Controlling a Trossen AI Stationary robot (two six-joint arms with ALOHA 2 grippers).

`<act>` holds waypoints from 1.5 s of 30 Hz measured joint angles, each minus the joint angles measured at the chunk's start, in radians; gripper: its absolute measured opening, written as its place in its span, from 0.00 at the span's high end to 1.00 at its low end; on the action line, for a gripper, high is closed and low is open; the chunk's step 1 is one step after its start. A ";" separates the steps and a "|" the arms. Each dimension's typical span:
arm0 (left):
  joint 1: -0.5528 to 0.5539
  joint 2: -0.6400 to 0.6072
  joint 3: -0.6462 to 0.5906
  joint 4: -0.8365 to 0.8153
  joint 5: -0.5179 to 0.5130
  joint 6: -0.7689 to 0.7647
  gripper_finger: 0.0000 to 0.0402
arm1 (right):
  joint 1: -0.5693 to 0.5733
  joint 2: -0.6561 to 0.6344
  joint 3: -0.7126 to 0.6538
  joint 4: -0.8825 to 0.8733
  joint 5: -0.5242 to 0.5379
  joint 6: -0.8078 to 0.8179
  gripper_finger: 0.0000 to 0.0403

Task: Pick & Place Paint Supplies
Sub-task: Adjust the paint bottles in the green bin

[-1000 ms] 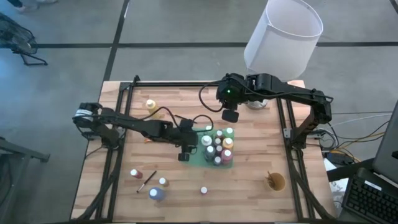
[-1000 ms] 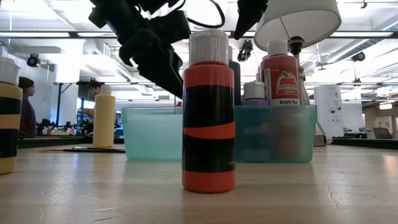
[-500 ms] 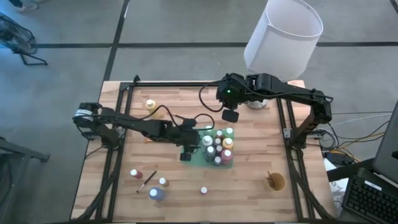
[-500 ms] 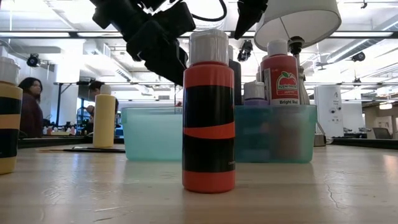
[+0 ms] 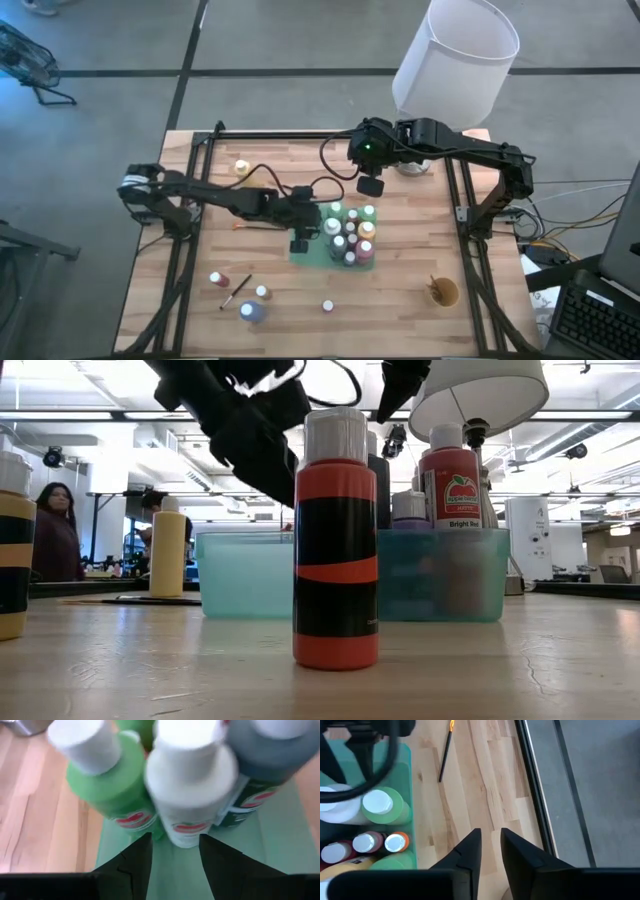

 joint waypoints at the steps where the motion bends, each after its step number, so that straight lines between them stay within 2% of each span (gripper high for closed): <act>1: 0.005 0.003 -0.001 -0.001 0.001 0.000 0.58 | 0.000 0.000 0.000 0.000 0.000 0.000 0.82; 6: 0.012 0.040 -0.002 0.003 0.044 -0.001 0.58 | 0.000 0.000 0.000 0.000 0.000 -0.003 0.78; 17: 0.018 0.125 -0.002 0.064 0.044 0.001 0.58 | 0.000 0.000 0.000 0.000 0.000 -0.003 0.72; 26: 0.022 0.140 -0.002 0.123 0.043 0.001 0.58 | 0.000 0.000 0.000 0.000 0.000 -0.003 0.69; 32: 0.025 0.140 -0.002 0.104 0.033 0.001 0.58 | 0.000 0.000 0.000 0.000 0.000 -0.002 0.67; 39: 0.038 0.140 -0.002 0.101 0.013 0.003 0.58 | 0.000 0.000 0.000 0.000 0.000 0.000 0.71; 45: 0.037 0.140 -0.002 0.127 0.071 0.035 0.58 | 0.000 0.000 0.000 0.000 0.000 -0.002 0.77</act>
